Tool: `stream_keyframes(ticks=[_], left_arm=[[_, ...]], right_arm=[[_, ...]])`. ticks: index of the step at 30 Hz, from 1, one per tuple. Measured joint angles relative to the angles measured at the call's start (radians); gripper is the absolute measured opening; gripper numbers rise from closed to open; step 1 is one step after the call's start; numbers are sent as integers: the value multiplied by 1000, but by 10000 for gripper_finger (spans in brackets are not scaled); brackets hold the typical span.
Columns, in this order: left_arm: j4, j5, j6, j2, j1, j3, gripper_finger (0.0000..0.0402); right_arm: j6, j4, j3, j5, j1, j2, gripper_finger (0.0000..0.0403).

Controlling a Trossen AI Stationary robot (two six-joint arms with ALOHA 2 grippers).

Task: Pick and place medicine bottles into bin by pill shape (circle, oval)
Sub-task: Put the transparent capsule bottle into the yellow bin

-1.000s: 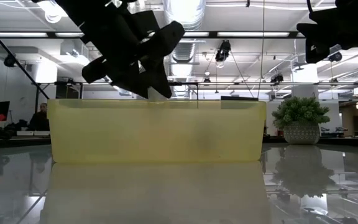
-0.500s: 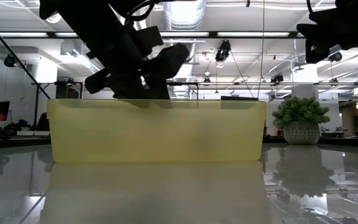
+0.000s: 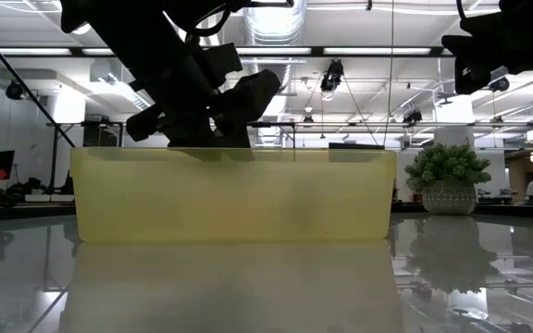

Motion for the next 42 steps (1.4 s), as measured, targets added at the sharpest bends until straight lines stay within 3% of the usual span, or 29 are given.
stream_keyframes(ticks=[42], left_arm=[[1, 22, 38, 0, -1, -7, 128]], right_arm=[[0, -1, 0, 0, 0, 0, 139]])
